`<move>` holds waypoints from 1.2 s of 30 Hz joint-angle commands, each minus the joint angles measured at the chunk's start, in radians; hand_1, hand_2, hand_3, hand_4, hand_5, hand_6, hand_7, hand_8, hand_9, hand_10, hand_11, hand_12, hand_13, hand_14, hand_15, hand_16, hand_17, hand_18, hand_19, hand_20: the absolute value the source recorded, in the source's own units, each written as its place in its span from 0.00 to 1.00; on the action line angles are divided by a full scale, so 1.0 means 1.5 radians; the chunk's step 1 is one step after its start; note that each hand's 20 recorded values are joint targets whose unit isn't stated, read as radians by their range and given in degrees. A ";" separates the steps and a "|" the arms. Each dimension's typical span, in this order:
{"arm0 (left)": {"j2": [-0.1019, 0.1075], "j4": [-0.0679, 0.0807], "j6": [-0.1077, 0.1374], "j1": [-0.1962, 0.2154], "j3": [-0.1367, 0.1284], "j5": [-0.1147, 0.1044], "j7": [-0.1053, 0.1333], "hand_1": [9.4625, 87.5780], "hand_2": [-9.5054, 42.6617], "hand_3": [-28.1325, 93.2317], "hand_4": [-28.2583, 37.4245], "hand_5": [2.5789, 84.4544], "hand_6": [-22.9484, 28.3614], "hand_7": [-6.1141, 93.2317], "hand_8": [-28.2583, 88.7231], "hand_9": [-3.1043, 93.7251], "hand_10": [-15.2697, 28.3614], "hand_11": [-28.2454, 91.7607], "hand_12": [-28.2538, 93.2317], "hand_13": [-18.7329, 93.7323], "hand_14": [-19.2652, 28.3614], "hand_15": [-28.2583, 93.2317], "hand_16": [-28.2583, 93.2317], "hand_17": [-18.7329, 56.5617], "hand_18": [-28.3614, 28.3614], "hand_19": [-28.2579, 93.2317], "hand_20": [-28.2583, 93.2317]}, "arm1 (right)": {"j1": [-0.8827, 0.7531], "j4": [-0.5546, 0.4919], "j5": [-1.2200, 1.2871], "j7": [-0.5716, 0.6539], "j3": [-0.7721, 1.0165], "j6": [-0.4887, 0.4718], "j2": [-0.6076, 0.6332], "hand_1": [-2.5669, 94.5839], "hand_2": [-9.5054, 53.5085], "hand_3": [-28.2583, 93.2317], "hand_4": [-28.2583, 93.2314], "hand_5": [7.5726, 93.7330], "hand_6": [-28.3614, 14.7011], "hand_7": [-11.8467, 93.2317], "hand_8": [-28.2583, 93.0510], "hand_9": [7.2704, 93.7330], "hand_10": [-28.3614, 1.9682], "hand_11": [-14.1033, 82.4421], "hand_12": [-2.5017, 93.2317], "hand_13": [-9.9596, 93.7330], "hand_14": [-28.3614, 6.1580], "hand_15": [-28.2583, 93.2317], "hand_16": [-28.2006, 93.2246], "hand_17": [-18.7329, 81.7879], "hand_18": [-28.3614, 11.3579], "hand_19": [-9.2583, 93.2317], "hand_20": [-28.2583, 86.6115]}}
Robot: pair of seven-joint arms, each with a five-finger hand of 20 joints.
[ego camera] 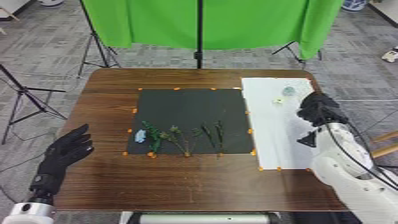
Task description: Arrange flowers
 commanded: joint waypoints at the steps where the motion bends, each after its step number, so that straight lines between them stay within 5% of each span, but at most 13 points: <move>1: -0.003 -0.003 0.002 0.016 -0.003 -0.003 -0.005 0.35 0.00 0.74 0.24 0.37 0.52 0.19 0.18 0.38 0.60 0.37 0.35 0.45 0.72 0.37 0.25 0.37 0.71 0.30 0.40 | 0.235 -0.065 0.049 -0.051 -0.082 0.041 -0.070 0.66 0.00 0.72 0.11 0.81 0.62 0.35 0.33 0.94 0.65 0.27 0.51 0.96 0.77 0.76 0.54 0.81 0.34 1.00 0.78; 12: 0.010 0.011 -0.004 -0.016 0.021 0.000 0.000 0.35 0.00 0.74 0.25 0.37 0.51 0.19 0.18 0.37 0.60 0.37 0.35 0.45 0.72 0.37 0.25 0.37 0.71 0.30 0.40 | 0.468 0.096 0.094 -0.140 -0.342 -0.039 -0.313 0.65 0.00 0.74 0.10 0.82 0.64 0.36 0.32 0.95 0.65 0.26 0.51 0.96 0.78 0.76 0.54 0.81 0.35 1.00 0.79; 23: 0.020 0.040 -0.014 -0.064 0.061 -0.004 0.013 0.34 0.00 0.73 0.27 0.37 0.50 0.18 0.19 0.37 0.59 0.37 0.35 0.45 0.73 0.37 0.25 0.37 0.71 0.30 0.40 | 0.448 0.219 0.076 -0.140 -0.396 -0.118 -0.438 0.63 0.00 0.78 0.05 0.83 0.65 0.36 0.33 0.97 0.66 0.25 0.52 0.96 0.79 0.76 0.54 0.82 0.35 1.00 0.79; 28: 0.024 0.051 -0.025 -0.083 0.070 -0.002 0.016 0.33 0.00 0.73 0.29 0.36 0.49 0.17 0.19 0.37 0.59 0.36 0.35 0.45 0.73 0.37 0.25 0.37 0.71 0.30 0.40 | 0.429 0.249 0.082 -0.130 -0.410 -0.137 -0.460 0.60 0.00 0.84 0.01 0.86 0.65 0.34 0.34 0.98 0.66 0.25 0.52 0.97 0.79 0.76 0.54 0.82 0.35 1.00 0.80; 36: 0.025 0.055 -0.024 -0.084 0.066 0.006 0.023 0.34 0.00 0.71 0.33 0.35 0.47 0.16 0.19 0.37 0.57 0.34 0.36 0.45 0.73 0.36 0.25 0.37 0.71 0.30 0.41 | 0.410 0.273 0.092 -0.123 -0.428 -0.136 -0.476 0.60 0.00 0.86 0.00 0.87 0.65 0.33 0.35 0.98 0.65 0.25 0.51 0.97 0.78 0.76 0.55 0.82 0.34 1.00 0.80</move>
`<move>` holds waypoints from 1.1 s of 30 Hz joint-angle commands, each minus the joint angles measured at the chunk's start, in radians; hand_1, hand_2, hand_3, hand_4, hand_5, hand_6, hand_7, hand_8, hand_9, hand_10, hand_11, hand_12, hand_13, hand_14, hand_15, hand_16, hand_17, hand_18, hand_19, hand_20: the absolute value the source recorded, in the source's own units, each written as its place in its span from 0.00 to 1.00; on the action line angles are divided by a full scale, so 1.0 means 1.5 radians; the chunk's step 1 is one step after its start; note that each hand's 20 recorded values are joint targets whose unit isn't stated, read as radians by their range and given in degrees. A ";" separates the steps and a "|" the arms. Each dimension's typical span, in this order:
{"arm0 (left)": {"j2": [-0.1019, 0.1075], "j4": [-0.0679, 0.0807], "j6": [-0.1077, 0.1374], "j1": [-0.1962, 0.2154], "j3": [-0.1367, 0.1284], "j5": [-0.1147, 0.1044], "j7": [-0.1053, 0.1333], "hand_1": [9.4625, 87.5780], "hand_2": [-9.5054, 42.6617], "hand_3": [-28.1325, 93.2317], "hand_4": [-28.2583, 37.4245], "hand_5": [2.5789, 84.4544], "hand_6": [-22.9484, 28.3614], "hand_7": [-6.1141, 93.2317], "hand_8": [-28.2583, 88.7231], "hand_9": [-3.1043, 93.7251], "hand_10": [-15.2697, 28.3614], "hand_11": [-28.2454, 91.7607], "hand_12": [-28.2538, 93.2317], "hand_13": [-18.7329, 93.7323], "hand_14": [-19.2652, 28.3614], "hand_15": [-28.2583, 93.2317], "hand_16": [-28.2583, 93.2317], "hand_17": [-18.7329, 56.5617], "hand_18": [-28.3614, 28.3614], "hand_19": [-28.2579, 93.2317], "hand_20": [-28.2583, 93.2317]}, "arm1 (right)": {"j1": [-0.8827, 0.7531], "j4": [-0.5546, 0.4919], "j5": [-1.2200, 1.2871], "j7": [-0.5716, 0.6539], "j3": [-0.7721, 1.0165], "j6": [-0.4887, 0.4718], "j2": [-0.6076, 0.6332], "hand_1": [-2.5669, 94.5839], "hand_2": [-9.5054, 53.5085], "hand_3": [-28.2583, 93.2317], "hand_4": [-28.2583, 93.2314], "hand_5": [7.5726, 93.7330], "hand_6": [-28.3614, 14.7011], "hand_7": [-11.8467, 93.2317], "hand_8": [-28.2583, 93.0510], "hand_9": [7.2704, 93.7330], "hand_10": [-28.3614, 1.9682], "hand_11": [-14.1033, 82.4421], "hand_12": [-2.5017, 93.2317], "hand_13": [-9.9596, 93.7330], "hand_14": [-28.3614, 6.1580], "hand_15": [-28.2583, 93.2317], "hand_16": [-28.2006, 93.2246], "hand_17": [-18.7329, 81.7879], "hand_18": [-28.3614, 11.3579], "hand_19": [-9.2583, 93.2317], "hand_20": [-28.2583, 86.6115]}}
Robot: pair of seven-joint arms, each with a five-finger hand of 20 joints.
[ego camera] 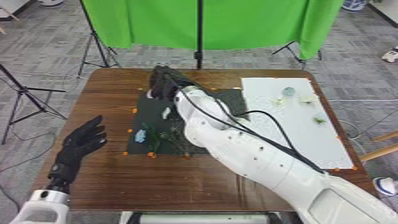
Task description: Arrange flowers
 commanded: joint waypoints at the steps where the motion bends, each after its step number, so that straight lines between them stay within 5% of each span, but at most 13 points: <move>1: 0.001 0.007 -0.009 -0.001 -0.001 0.010 0.004 0.34 0.00 0.71 0.33 0.35 0.47 0.17 0.19 0.37 0.57 0.34 0.36 0.45 0.72 0.36 0.26 0.37 0.71 0.30 0.41 | -0.025 0.022 0.006 0.010 -0.024 -0.006 -0.018 0.60 0.00 0.86 0.00 0.87 0.65 0.33 0.35 0.98 0.65 0.24 0.51 0.97 0.78 0.76 0.55 0.82 0.34 1.00 0.80; 6: -0.003 0.007 -0.011 0.000 -0.002 0.041 0.010 0.41 0.00 0.67 0.39 0.32 0.45 0.18 0.19 0.36 0.54 0.33 0.37 0.44 0.70 0.35 0.26 0.37 0.70 0.29 0.41 | -0.033 0.029 0.025 0.015 -0.027 -0.002 -0.026 0.59 0.00 0.87 0.00 0.88 0.64 0.32 0.35 0.98 0.65 0.24 0.50 0.97 0.77 0.76 0.55 0.82 0.34 1.00 0.81; 10: -0.004 0.006 -0.009 -0.001 -0.001 0.050 0.009 0.46 0.00 0.65 0.43 0.29 0.43 0.19 0.19 0.33 0.52 0.33 0.37 0.43 0.68 0.34 0.27 0.37 0.69 0.28 0.41 | -0.031 0.028 0.049 0.018 -0.032 0.004 -0.029 0.58 0.00 0.88 0.00 0.88 0.64 0.31 0.34 0.98 0.64 0.23 0.47 0.97 0.77 0.76 0.54 0.82 0.33 1.00 0.81; 19: -0.006 0.007 -0.008 -0.002 0.003 0.041 0.007 0.47 0.00 0.62 0.47 0.29 0.43 0.18 0.19 0.33 0.52 0.32 0.38 0.43 0.69 0.34 0.27 0.36 0.69 0.28 0.41 | -0.033 0.030 0.051 0.025 -0.034 -0.003 -0.032 0.54 0.00 0.90 0.00 0.86 0.64 0.27 0.33 0.95 0.60 0.20 0.39 0.98 0.75 0.74 0.54 0.82 0.33 1.00 0.79; 33: -0.008 0.005 -0.012 0.002 0.001 0.038 -0.002 0.44 0.00 0.64 0.45 0.29 0.43 0.17 0.19 0.33 0.52 0.32 0.38 0.43 0.69 0.34 0.27 0.36 0.69 0.28 0.41 | -0.040 0.047 0.029 0.029 -0.026 -0.025 -0.035 0.48 0.00 0.93 0.00 0.74 0.63 0.29 0.25 0.81 0.52 0.31 0.23 0.96 0.74 0.71 0.53 0.79 0.33 1.00 0.77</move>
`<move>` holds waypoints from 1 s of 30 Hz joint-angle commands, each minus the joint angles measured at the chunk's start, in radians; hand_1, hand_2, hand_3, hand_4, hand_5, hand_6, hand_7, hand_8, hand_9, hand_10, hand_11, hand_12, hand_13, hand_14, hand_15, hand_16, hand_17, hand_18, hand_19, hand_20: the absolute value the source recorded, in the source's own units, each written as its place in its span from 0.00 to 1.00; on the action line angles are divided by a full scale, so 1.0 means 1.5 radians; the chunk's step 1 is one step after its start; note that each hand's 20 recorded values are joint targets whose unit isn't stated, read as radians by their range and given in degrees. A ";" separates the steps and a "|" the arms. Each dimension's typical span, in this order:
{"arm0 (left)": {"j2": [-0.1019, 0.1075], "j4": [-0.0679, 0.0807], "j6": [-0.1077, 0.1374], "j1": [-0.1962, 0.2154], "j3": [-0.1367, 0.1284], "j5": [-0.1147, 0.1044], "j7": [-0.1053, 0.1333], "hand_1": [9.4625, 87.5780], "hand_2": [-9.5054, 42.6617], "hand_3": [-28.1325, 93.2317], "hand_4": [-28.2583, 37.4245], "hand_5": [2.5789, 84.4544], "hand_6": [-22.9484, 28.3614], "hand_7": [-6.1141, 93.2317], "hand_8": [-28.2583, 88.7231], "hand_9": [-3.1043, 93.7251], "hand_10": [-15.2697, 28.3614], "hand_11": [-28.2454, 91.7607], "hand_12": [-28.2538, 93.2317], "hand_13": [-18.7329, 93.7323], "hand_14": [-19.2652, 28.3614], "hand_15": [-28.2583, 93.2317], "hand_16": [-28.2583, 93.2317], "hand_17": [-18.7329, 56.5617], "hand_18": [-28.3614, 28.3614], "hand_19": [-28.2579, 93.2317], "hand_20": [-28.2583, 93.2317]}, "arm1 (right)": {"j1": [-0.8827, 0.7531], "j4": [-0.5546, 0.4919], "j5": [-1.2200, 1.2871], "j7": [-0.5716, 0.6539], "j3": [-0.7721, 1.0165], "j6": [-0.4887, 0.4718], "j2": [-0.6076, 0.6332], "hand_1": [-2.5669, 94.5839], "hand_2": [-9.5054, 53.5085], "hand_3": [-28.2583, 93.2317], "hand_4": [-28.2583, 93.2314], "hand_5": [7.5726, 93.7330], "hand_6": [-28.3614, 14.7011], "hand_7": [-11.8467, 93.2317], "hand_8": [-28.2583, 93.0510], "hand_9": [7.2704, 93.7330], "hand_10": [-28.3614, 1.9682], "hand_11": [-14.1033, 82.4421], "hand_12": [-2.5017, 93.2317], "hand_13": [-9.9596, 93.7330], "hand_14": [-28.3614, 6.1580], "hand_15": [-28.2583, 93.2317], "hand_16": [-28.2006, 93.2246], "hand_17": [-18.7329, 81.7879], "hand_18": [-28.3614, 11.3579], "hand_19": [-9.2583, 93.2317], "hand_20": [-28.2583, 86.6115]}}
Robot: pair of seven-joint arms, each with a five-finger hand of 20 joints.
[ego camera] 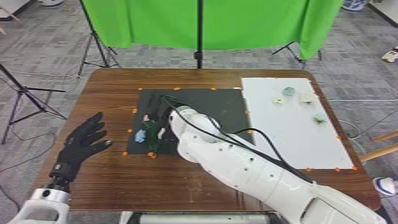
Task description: Arrange flowers
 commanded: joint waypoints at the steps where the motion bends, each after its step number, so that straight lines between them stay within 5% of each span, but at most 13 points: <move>1: -0.008 0.001 -0.008 0.007 0.001 -0.006 -0.009 0.44 0.00 0.64 0.45 0.29 0.44 0.16 0.19 0.33 0.52 0.32 0.38 0.43 0.69 0.34 0.27 0.36 0.69 0.28 0.41 | -0.006 0.008 -0.025 0.002 0.004 -0.016 -0.008 0.48 0.00 0.92 0.00 0.74 0.63 0.29 0.24 0.81 0.52 0.31 0.23 0.96 0.74 0.71 0.53 0.79 0.33 1.00 0.77; 11: -0.008 0.000 -0.008 0.010 -0.002 -0.007 -0.010 0.42 0.00 0.66 0.43 0.30 0.44 0.17 0.19 0.34 0.53 0.32 0.38 0.43 0.70 0.35 0.27 0.36 0.69 0.28 0.41 | -0.003 0.011 -0.030 0.005 0.008 -0.030 -0.007 0.46 0.00 0.92 0.01 0.69 0.66 0.30 0.15 0.78 0.48 0.31 0.21 0.95 0.73 0.71 0.52 0.78 0.34 1.00 0.76; 30: -0.004 -0.007 -0.011 0.018 -0.011 -0.008 -0.017 0.42 0.00 0.68 0.39 0.31 0.47 0.17 0.19 0.34 0.54 0.33 0.38 0.44 0.70 0.35 0.27 0.36 0.70 0.28 0.41 | 0.030 -0.048 -0.053 0.025 -0.001 -0.063 0.032 0.41 0.00 0.87 0.06 0.57 0.70 0.28 0.14 0.75 0.42 0.28 0.20 0.96 0.73 0.67 0.52 0.78 0.33 1.00 0.74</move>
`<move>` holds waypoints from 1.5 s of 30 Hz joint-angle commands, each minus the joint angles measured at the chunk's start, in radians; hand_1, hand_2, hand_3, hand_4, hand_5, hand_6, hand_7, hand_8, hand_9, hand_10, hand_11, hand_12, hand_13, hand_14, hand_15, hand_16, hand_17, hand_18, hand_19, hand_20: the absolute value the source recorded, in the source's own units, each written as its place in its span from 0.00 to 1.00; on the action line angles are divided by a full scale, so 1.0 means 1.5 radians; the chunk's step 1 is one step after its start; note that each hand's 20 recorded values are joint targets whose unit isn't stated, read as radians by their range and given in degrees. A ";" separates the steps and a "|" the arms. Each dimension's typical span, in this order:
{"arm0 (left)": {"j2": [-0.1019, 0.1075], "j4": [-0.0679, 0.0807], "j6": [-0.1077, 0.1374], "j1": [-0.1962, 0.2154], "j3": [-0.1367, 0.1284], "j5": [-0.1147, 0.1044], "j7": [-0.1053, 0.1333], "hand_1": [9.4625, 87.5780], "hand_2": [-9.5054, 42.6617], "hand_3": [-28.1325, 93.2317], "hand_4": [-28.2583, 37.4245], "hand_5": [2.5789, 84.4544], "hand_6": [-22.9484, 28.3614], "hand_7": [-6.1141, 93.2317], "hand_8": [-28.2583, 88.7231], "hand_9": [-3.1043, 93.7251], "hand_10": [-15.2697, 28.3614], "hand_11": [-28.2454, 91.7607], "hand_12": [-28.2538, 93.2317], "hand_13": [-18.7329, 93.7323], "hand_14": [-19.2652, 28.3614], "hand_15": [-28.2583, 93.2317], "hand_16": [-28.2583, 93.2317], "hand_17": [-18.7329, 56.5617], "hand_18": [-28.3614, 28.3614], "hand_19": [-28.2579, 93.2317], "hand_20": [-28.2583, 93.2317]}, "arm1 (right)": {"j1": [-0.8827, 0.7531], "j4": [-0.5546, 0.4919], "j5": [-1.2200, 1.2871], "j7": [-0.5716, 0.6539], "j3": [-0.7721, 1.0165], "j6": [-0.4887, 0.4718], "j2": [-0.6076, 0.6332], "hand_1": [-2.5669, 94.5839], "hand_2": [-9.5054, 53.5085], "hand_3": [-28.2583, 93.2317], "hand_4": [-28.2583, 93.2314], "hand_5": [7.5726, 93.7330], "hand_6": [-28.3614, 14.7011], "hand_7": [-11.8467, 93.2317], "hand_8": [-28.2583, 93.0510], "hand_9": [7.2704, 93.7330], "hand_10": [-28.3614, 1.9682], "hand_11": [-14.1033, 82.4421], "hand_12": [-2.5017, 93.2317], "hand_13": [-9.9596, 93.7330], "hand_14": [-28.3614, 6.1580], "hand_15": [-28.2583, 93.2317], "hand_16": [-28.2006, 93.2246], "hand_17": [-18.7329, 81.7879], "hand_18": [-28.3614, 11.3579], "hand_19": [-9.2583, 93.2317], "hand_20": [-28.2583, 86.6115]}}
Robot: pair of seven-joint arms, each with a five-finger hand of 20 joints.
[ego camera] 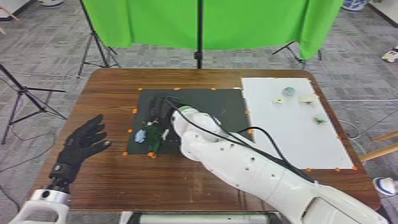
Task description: Arrange flowers
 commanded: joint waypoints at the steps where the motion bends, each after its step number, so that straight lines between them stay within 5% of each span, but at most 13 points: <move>1: -0.002 -0.006 -0.009 0.014 -0.008 -0.003 -0.011 0.43 0.00 0.68 0.39 0.31 0.47 0.17 0.19 0.34 0.54 0.33 0.38 0.44 0.70 0.35 0.27 0.36 0.70 0.28 0.41 | 0.029 -0.054 -0.037 0.006 -0.005 -0.021 0.029 0.41 0.00 0.86 0.07 0.56 0.70 0.28 0.14 0.75 0.42 0.27 0.20 0.96 0.73 0.67 0.52 0.78 0.33 1.00 0.74; 9: -0.002 -0.015 -0.011 0.027 -0.023 -0.001 -0.015 0.44 0.00 0.70 0.34 0.32 0.49 0.18 0.19 0.33 0.55 0.35 0.37 0.44 0.69 0.36 0.26 0.36 0.70 0.29 0.40 | 0.042 -0.217 -0.149 -0.018 0.016 -0.007 0.154 0.42 0.00 0.80 0.09 0.56 0.70 0.26 0.14 0.75 0.41 0.26 0.19 0.98 0.74 0.63 0.52 0.79 0.35 1.00 0.69; 14: -0.007 -0.028 -0.007 0.048 -0.040 -0.001 -0.020 0.44 0.00 0.71 0.32 0.33 0.49 0.19 0.18 0.34 0.55 0.36 0.37 0.44 0.69 0.36 0.26 0.36 0.70 0.29 0.40 | -0.010 -0.347 -0.149 -0.018 0.139 -0.111 0.274 0.39 0.00 0.79 0.11 0.51 0.64 0.23 0.16 0.70 0.43 0.26 0.21 0.95 0.72 0.63 0.53 0.75 0.31 1.00 0.69; 19: -0.011 -0.036 -0.002 0.064 -0.051 0.000 -0.019 0.44 0.00 0.71 0.32 0.33 0.49 0.20 0.18 0.33 0.55 0.36 0.36 0.43 0.69 0.36 0.26 0.36 0.70 0.29 0.40 | -0.110 -0.413 -0.140 0.003 0.273 -0.144 0.389 0.38 0.00 0.77 0.12 0.46 0.58 0.19 0.18 0.62 0.36 0.24 0.22 0.89 0.63 0.66 0.53 0.70 0.26 1.00 0.68; 28: -0.019 -0.042 0.008 0.070 -0.050 0.001 -0.015 0.44 0.00 0.72 0.31 0.32 0.49 0.20 0.18 0.33 0.55 0.37 0.36 0.43 0.69 0.36 0.25 0.36 0.70 0.29 0.40 | -0.282 -0.400 -0.181 0.059 0.426 -0.142 0.516 0.35 0.00 0.76 0.13 0.44 0.56 0.18 0.19 0.60 0.32 0.26 0.26 0.86 0.60 0.68 0.51 0.69 0.24 1.00 0.68; 36: -0.025 -0.047 0.007 0.080 -0.060 0.002 -0.018 0.44 0.00 0.72 0.31 0.32 0.49 0.21 0.18 0.33 0.55 0.37 0.36 0.43 0.69 0.36 0.25 0.36 0.70 0.29 0.40 | -0.431 -0.393 -0.193 0.096 0.567 -0.123 0.546 0.35 0.00 0.75 0.13 0.49 0.58 0.20 0.19 0.64 0.34 0.36 0.31 0.86 0.58 0.73 0.52 0.70 0.24 1.00 0.69; 45: -0.030 -0.050 0.008 0.081 -0.056 0.004 -0.020 0.44 0.00 0.72 0.31 0.33 0.49 0.21 0.18 0.33 0.55 0.37 0.36 0.43 0.69 0.36 0.25 0.36 0.70 0.29 0.40 | -0.433 -0.348 -0.188 0.103 0.553 -0.114 0.536 0.35 0.00 0.75 0.13 0.51 0.59 0.21 0.18 0.67 0.35 0.40 0.32 0.87 0.60 0.75 0.52 0.71 0.25 1.00 0.71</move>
